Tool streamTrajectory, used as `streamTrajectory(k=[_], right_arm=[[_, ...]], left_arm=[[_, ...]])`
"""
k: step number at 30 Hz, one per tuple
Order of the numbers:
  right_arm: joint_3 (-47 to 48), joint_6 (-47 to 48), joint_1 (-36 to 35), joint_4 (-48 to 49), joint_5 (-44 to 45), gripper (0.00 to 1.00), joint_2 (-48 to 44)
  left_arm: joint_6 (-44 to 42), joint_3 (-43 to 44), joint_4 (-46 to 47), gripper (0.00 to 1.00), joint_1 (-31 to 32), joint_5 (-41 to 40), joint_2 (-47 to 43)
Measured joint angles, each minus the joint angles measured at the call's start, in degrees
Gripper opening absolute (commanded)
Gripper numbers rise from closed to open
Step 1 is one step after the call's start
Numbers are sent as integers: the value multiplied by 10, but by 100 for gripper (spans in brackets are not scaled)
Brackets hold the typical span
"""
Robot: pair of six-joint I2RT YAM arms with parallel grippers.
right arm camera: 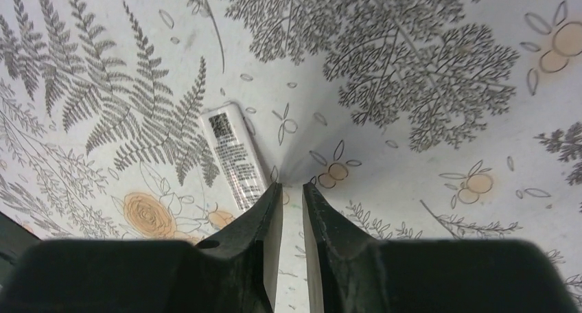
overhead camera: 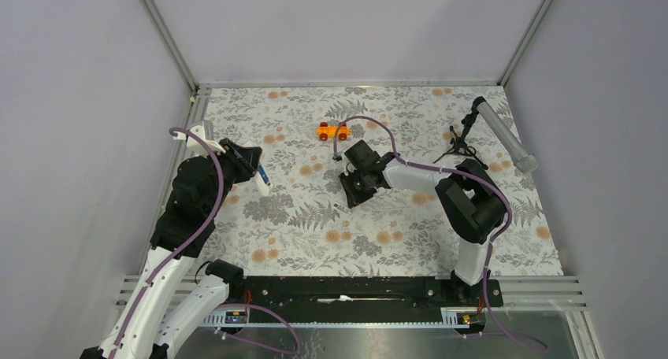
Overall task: Load the batteries into the remote control
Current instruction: Adjust the battery cover at the center of the board, then pick up the battery cover at the center of the board.
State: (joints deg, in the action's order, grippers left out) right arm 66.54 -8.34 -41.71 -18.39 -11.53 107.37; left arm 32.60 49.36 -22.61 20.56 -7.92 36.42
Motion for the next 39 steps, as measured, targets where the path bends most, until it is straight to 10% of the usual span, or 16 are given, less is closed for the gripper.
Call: streamTrajectory(k=[11, 23, 39], right_arm=[[-35, -8, -30, 26, 42, 31, -29], [-54, -43, -87, 8, 112, 72, -94], [12, -5, -119, -24, 149, 43, -3]], left_arm=[[0, -3, 0, 0, 0, 3, -2], [2, -3, 0, 0, -1, -10, -15], [3, -3, 0, 0, -2, -11, -14]])
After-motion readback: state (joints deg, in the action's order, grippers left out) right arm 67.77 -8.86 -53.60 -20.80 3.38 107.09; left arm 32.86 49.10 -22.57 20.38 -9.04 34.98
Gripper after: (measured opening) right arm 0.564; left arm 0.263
